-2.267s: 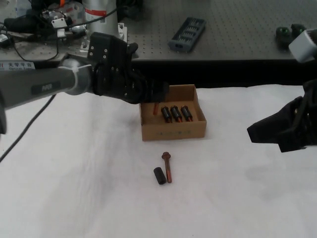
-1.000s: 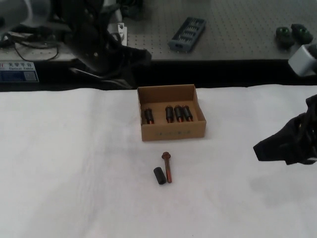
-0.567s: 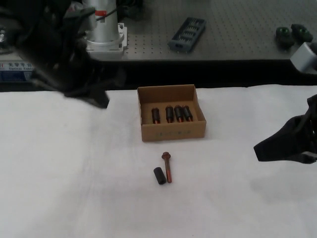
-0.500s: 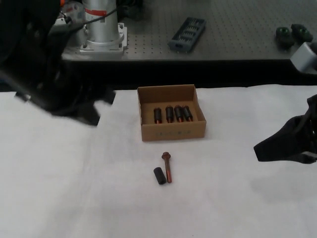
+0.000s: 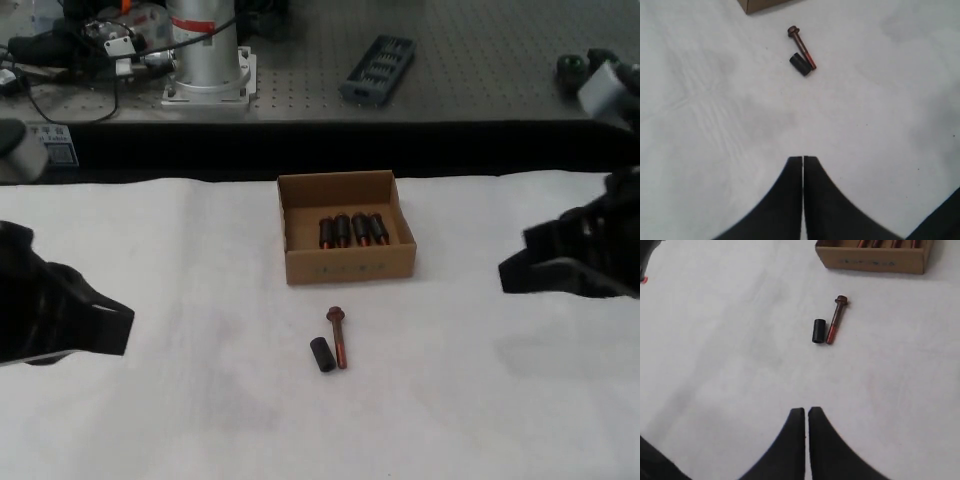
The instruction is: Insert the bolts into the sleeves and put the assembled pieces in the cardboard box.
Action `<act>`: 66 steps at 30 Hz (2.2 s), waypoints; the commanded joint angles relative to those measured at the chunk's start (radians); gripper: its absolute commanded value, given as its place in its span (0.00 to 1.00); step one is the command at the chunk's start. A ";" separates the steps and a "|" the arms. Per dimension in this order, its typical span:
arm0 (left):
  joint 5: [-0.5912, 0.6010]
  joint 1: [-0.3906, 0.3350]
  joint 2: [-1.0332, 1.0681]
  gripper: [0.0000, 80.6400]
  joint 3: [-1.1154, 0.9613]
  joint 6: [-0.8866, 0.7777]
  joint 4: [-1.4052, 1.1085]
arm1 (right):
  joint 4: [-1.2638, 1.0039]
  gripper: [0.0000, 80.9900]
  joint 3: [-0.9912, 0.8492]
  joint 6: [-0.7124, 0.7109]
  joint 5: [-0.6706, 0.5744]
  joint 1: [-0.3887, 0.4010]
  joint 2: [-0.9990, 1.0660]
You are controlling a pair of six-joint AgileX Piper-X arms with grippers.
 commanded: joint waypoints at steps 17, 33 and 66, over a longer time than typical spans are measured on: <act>0.001 0.000 -0.048 0.01 0.001 -0.002 -0.026 | -0.062 0.26 -0.415 0.031 0.026 0.121 0.639; 0.001 0.000 -0.048 0.01 0.001 0.000 -0.061 | 0.007 0.29 -0.529 0.028 0.037 0.155 0.841; -0.008 0.000 -0.048 0.01 0.004 0.007 -0.091 | -0.044 0.20 -0.578 -0.002 0.108 0.150 0.929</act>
